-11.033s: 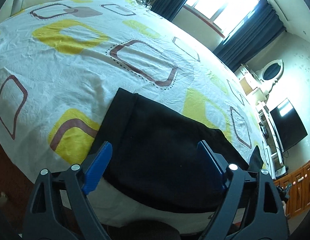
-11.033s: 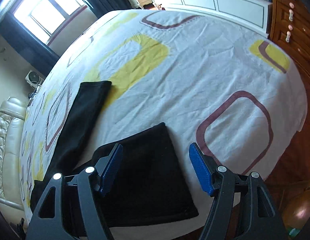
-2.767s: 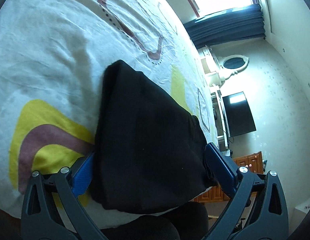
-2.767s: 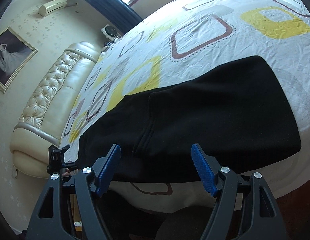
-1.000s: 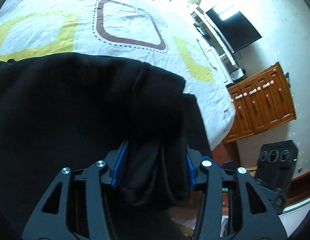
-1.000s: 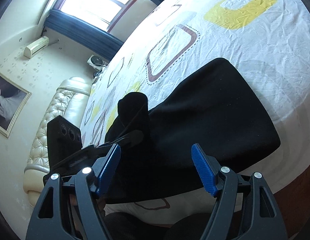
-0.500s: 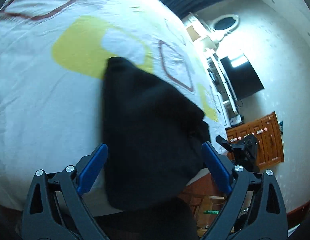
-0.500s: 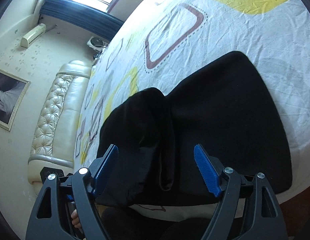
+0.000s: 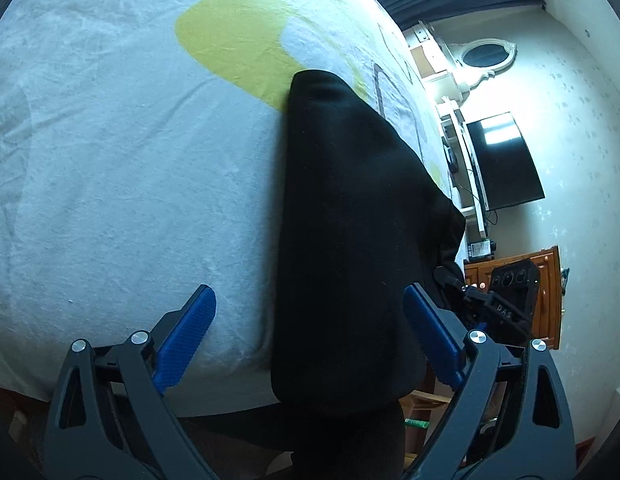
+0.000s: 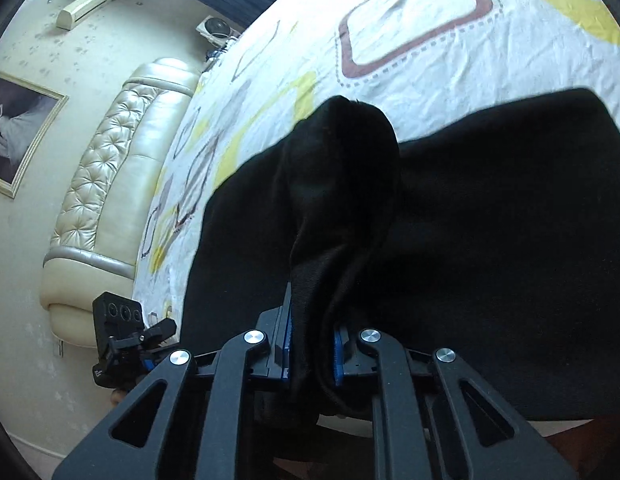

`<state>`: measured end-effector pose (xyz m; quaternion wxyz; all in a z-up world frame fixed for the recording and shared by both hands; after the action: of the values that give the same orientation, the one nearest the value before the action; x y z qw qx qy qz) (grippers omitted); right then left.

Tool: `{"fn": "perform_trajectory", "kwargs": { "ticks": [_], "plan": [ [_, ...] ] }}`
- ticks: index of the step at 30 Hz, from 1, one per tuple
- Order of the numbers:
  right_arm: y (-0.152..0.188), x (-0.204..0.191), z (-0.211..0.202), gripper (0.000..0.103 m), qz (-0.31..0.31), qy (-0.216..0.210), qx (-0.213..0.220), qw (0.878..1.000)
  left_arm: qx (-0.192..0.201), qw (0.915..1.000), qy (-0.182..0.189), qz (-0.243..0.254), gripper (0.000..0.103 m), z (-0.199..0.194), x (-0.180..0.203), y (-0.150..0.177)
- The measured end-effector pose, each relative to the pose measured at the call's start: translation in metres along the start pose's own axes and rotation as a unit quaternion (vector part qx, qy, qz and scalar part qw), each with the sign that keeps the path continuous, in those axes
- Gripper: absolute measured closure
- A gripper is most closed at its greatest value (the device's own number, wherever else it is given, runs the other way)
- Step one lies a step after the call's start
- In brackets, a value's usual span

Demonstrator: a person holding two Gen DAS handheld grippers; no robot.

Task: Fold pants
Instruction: 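Fold the held edge over with the left tool while the right tool grasps the pants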

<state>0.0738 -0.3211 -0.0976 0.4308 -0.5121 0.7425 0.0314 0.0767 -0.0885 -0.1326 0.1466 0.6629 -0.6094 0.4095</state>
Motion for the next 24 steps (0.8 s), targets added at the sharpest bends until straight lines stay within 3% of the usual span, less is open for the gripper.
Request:
{"fn": "perform_trajectory", "kwargs": {
  "ticks": [4,6,10,15,21,24],
  "plan": [
    [-0.016,-0.011,-0.042,0.089,-0.035,0.002,0.044,0.998,0.004,0.9999,0.016,0.006,0.008,0.000,0.008,-0.002],
    [-0.023,-0.004,-0.063,0.089,-0.056,0.024,0.063,0.996,-0.001,0.9995,0.031,0.006,0.008,0.003,0.017,0.001],
    [-0.036,0.038,-0.091,0.089,-0.034,0.064,0.084,0.994,-0.013,0.9988,0.047,0.004,0.007,0.016,0.032,0.009],
    [-0.030,0.101,-0.084,0.089,0.011,0.110,0.069,0.991,-0.031,0.9982,0.052,-0.003,0.007,0.041,0.042,0.021],
    [-0.026,0.123,-0.078,0.088,0.079,0.047,0.063,0.994,-0.037,0.9987,0.034,0.011,0.007,0.056,0.038,0.029],
    [-0.026,0.126,-0.084,0.085,0.085,0.037,0.067,0.993,-0.035,0.9986,0.035,0.018,0.006,0.057,0.040,0.029]
  ]
}}
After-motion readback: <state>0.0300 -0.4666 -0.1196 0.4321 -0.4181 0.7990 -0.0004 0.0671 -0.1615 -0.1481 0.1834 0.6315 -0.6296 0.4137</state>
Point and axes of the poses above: each gripper's, at about its wrist camera, not at the fingertips, and z roughly the way its jaws point, x to its right, y to its underside, the point moved 10 cm from there along z, roughly the way its jaws point, and after that the axes turned 8 degrees about x, right-handed, at the moved point
